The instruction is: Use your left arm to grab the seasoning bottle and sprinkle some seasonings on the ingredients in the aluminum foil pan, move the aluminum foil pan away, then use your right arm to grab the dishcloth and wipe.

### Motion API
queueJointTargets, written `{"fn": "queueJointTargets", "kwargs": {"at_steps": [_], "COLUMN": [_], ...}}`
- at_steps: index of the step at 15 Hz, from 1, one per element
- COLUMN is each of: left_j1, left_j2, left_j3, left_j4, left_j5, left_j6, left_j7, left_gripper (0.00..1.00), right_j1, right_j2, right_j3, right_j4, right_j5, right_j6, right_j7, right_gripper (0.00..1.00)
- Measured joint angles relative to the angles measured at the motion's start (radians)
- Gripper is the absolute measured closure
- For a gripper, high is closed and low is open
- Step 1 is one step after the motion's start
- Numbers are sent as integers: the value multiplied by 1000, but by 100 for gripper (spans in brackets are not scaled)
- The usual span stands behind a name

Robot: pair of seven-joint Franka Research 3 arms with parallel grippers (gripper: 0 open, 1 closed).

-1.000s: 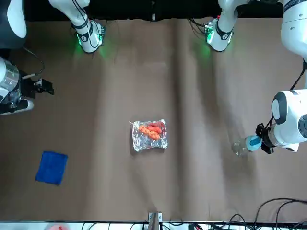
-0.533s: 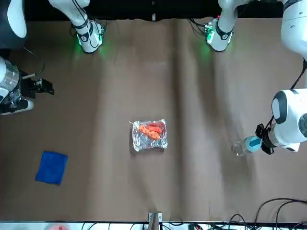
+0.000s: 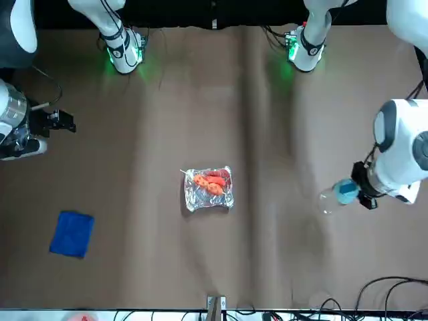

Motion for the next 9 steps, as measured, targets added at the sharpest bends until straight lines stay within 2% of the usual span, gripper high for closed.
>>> {"fn": "queueJointTargets", "kwargs": {"at_steps": [5,6,9], "left_j1": [-156,-227,-325], "left_j2": [-42,-42,-42], "left_j3": [-13,-11,-7], "left_j4": [15,39,59], "left_j5": [13,75,117], "left_j6": [-108,-156,-203], "left_j7": [-93,-184,-307], "left_gripper": [77,77,77], "right_j1": [0,0,0], "right_j2": [0,0,0], "right_j3": [0,0,-1], "right_j4": [0,0,0], "right_j5": [0,0,0], "right_j6": [0,0,0], "right_j7": [0,0,0], "right_gripper": [0,0,0]}}
